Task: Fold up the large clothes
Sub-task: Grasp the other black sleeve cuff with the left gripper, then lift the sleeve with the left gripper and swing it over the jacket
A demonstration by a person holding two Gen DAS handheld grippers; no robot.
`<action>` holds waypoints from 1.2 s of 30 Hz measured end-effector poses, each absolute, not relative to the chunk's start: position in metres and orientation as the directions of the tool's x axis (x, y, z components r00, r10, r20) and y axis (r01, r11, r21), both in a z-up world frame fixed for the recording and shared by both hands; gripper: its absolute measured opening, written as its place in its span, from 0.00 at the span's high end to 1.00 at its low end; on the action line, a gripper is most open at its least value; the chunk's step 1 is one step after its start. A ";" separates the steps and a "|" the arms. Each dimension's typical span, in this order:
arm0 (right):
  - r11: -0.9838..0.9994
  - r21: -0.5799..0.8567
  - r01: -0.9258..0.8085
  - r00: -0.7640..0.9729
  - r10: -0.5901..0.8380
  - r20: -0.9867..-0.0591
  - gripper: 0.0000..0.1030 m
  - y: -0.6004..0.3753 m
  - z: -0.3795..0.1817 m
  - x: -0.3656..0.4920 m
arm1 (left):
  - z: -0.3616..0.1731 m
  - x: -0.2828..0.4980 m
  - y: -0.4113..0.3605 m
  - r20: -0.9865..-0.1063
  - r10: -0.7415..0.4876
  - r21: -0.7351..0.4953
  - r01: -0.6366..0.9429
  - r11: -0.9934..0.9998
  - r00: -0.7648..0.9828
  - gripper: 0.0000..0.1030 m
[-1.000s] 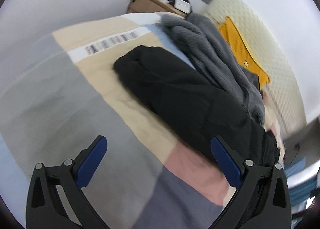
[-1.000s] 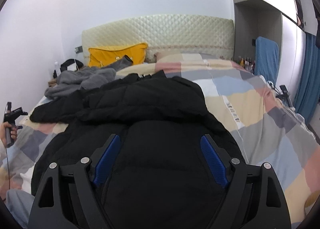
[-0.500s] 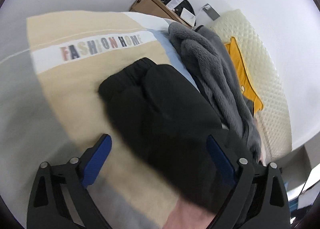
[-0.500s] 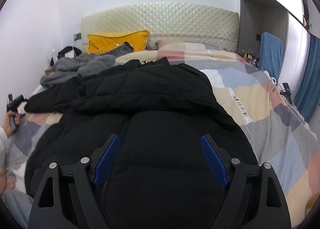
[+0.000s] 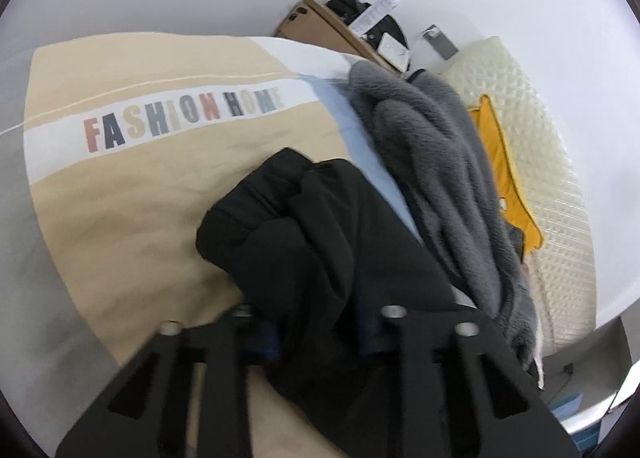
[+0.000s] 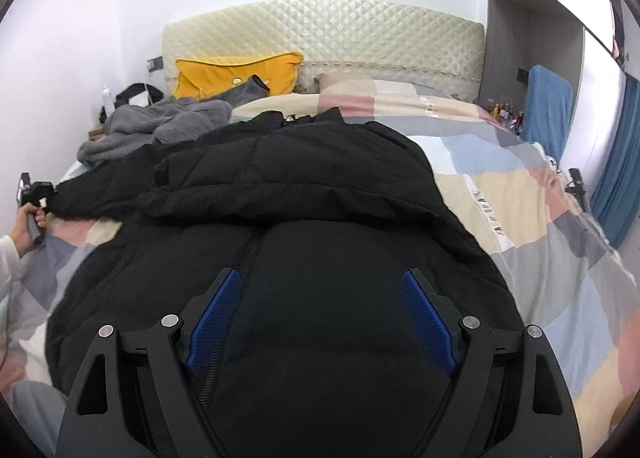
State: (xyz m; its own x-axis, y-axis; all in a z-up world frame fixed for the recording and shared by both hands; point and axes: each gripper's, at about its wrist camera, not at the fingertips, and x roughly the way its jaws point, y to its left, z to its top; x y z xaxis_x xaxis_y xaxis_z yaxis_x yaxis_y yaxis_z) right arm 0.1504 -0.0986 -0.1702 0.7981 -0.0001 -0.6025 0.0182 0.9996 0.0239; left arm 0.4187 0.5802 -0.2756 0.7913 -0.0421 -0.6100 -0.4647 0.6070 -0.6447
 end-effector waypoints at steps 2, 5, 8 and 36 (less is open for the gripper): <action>0.999 0.040 0.000 0.804 0.024 -0.594 0.20 -0.099 -0.166 0.147 | -0.264 0.414 0.577 -0.621 -0.035 -0.632 -0.474 0.613 0.783 0.87; 0.998 0.057 -0.032 0.809 0.060 -0.585 0.20 -0.096 -0.162 0.141 | -0.235 0.405 0.569 -0.618 -0.003 -0.605 -0.473 0.641 0.786 0.91; 0.999 0.031 -0.038 0.815 0.049 -0.578 0.20 -0.093 -0.158 0.135 | -0.192 0.397 0.557 -0.607 0.039 -0.552 -0.457 0.697 0.793 0.92; 0.982 0.146 -0.122 0.888 0.173 -0.426 0.00 -0.173 -0.113 0.085 | 0.070 0.325 0.307 -0.390 0.084 -0.226 -0.183 0.957 0.917 0.94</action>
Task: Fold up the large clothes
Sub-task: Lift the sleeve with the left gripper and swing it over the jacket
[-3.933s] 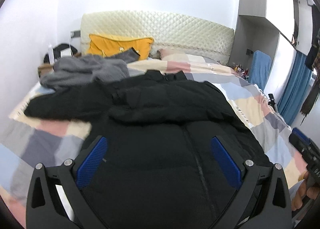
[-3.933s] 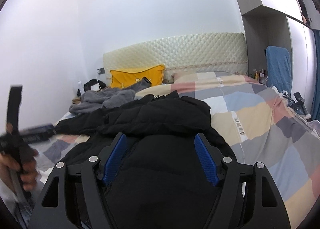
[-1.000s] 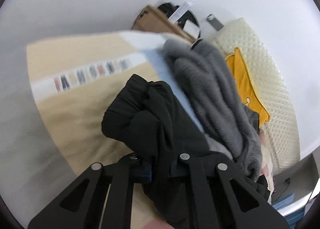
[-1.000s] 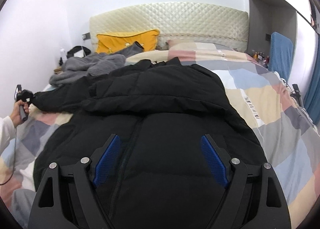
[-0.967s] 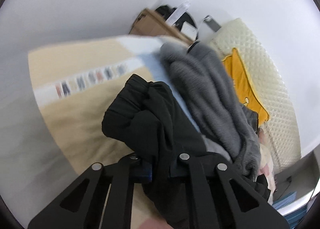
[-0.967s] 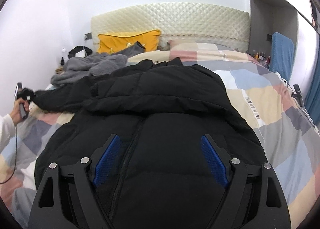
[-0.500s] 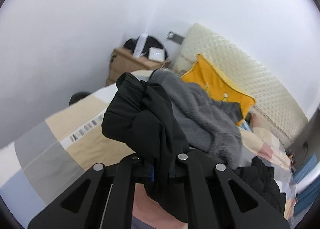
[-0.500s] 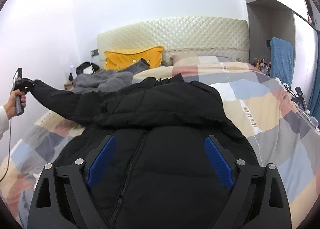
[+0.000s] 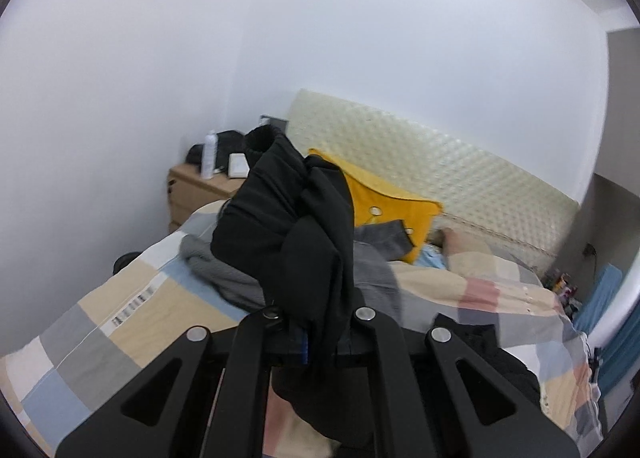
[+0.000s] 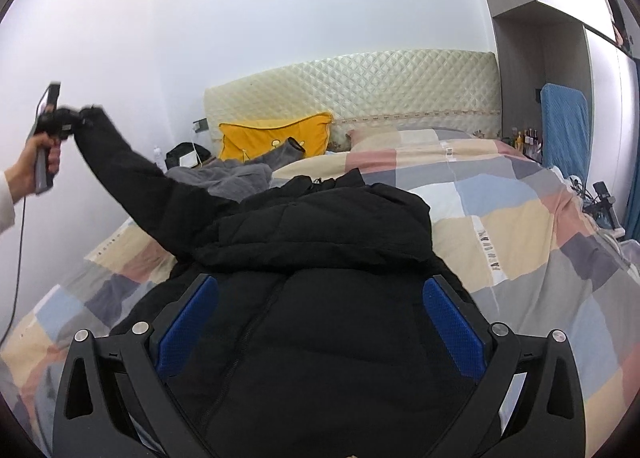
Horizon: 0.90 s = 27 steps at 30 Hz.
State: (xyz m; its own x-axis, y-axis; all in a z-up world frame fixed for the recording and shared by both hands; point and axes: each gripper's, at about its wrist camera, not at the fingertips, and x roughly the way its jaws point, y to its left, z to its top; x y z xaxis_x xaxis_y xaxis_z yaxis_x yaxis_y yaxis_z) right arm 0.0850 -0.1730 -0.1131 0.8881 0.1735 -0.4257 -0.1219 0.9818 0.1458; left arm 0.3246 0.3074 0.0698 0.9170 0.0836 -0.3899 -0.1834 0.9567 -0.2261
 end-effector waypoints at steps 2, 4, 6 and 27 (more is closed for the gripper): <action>0.980 0.153 -0.130 0.888 0.183 -0.421 0.00 -0.181 -0.113 0.085 | 0.079 0.321 0.289 -0.385 0.072 -0.212 -0.165 0.963 0.920 0.94; 0.978 0.159 -0.136 0.891 0.191 -0.412 0.00 -0.188 -0.112 0.084 | 0.091 0.319 0.261 -0.378 0.053 -0.190 -0.133 0.973 0.924 0.94; 0.979 0.153 -0.133 0.896 0.185 -0.404 0.00 -0.196 -0.112 0.082 | 0.100 0.316 0.240 -0.374 0.034 -0.167 -0.103 0.981 0.927 0.94; 0.965 0.261 0.019 0.929 0.079 -0.360 0.00 -0.284 -0.116 0.076 | 0.051 0.338 -0.044 -0.445 -0.279 -0.167 0.228 0.959 0.851 0.94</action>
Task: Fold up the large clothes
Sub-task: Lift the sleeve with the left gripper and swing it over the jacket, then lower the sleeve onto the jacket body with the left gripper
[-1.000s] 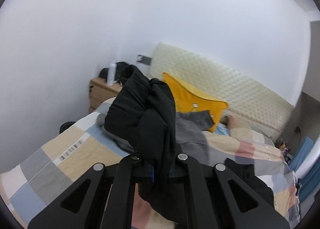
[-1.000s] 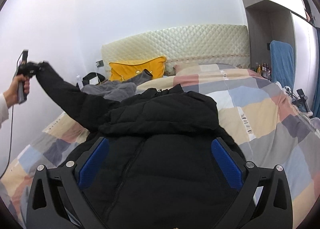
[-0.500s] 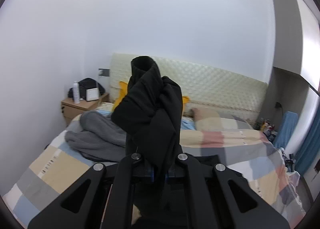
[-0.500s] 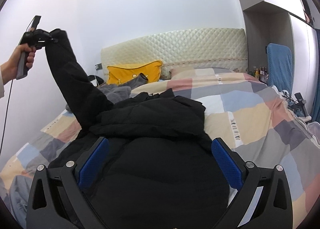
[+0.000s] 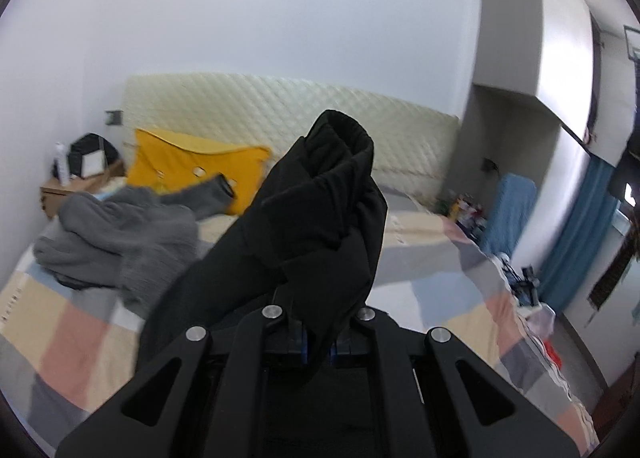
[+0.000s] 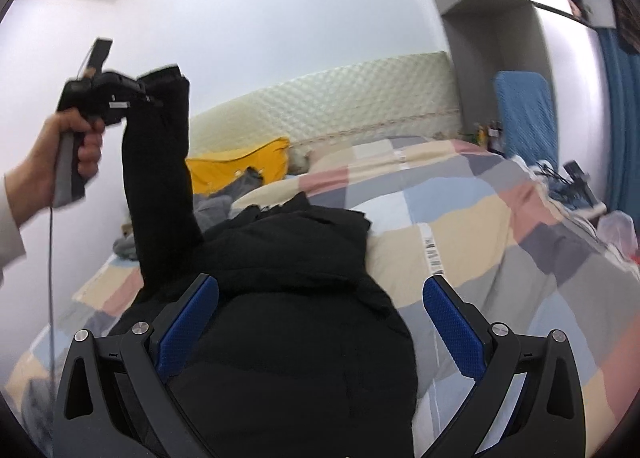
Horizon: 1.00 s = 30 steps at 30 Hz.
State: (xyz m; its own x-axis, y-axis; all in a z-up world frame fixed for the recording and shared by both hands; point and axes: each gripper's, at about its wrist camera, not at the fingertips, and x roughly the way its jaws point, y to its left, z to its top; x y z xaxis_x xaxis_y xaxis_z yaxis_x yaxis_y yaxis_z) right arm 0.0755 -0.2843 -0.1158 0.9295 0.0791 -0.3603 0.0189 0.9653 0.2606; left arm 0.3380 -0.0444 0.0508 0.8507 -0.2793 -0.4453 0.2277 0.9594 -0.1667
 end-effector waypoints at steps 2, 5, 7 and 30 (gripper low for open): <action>0.958 0.283 0.045 0.927 0.066 -0.370 0.00 -0.291 -0.118 0.077 | 0.036 0.342 -0.069 -0.483 -0.321 -0.175 0.269 0.947 0.815 0.94; 0.960 0.247 0.135 0.908 -0.020 -0.418 0.00 -0.295 -0.124 0.082 | 0.008 0.346 -0.106 -0.519 -0.331 -0.120 0.316 0.941 0.788 0.94; 0.954 0.249 0.167 0.894 -0.040 -0.447 0.00 -0.297 -0.129 0.085 | -0.012 0.347 -0.122 -0.547 -0.343 -0.098 0.349 0.932 0.764 0.94; 0.937 0.312 0.160 0.867 0.018 -0.497 0.00 -0.310 -0.153 0.101 | -0.221 0.394 -0.225 -0.801 -0.262 0.008 0.447 0.894 0.538 0.93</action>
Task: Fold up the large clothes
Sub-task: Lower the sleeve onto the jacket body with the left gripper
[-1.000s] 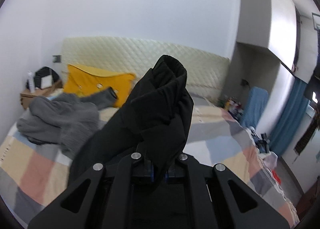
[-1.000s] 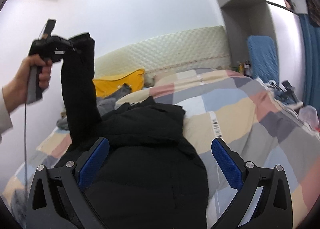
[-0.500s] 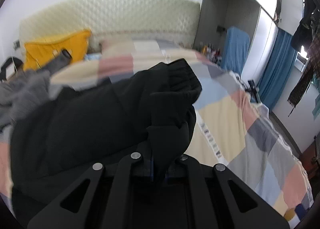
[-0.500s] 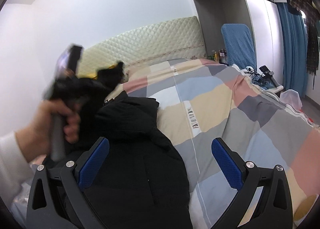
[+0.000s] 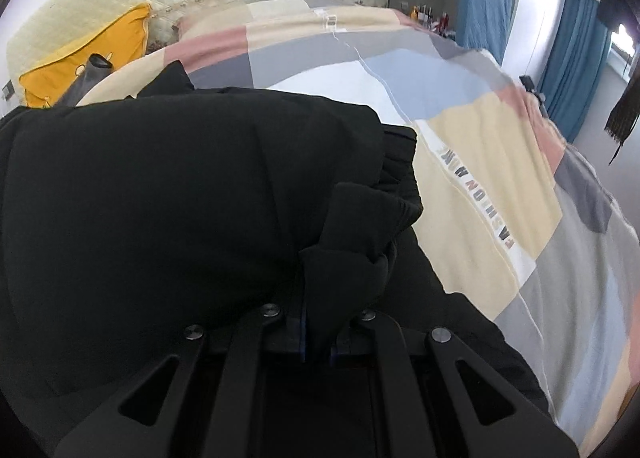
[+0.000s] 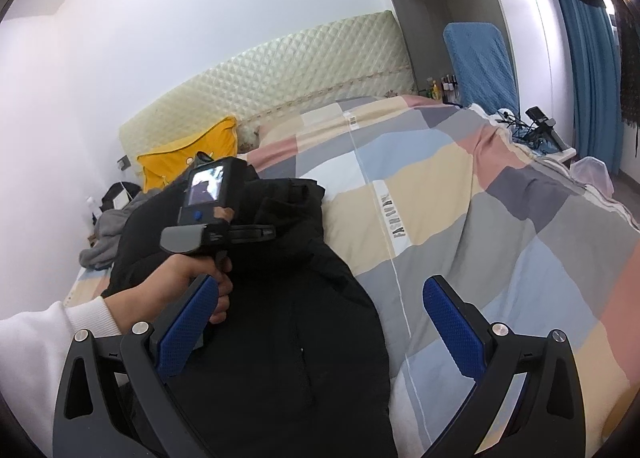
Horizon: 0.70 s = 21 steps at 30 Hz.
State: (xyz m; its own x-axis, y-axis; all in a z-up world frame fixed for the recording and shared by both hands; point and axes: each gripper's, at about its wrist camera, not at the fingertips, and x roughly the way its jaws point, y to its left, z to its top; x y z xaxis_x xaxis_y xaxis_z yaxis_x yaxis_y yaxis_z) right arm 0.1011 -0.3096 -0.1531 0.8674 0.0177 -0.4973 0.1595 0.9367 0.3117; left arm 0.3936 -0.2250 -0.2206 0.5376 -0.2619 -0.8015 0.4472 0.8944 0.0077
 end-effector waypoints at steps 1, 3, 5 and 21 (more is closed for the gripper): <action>0.937 0.310 0.162 0.865 0.016 -0.501 0.00 -0.309 -0.154 0.102 | -0.219 0.394 -0.225 -0.801 -0.261 0.007 0.445 0.896 0.538 0.93; 0.937 0.307 0.165 0.863 0.013 -0.505 0.00 -0.309 -0.155 0.102 | -0.215 0.391 -0.224 -0.793 -0.270 0.005 0.448 0.894 0.546 0.93; 0.937 0.308 0.164 0.865 0.013 -0.502 0.00 -0.308 -0.155 0.101 | -0.207 0.384 -0.221 -0.773 -0.290 0.000 0.457 0.889 0.565 0.93; 0.964 0.243 0.109 0.894 0.012 -0.449 0.00 -0.289 -0.141 0.091 | -0.132 0.322 -0.175 -0.632 -0.318 0.047 0.444 0.895 0.707 0.05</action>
State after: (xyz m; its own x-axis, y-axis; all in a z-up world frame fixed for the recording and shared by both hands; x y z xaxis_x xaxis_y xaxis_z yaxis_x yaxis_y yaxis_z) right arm 0.0910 -0.2889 -0.1412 0.8936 0.0117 -0.4487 0.1092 0.9639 0.2427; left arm 0.3217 -0.1755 -0.1325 0.7073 -0.3176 -0.6316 0.4437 0.8950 0.0468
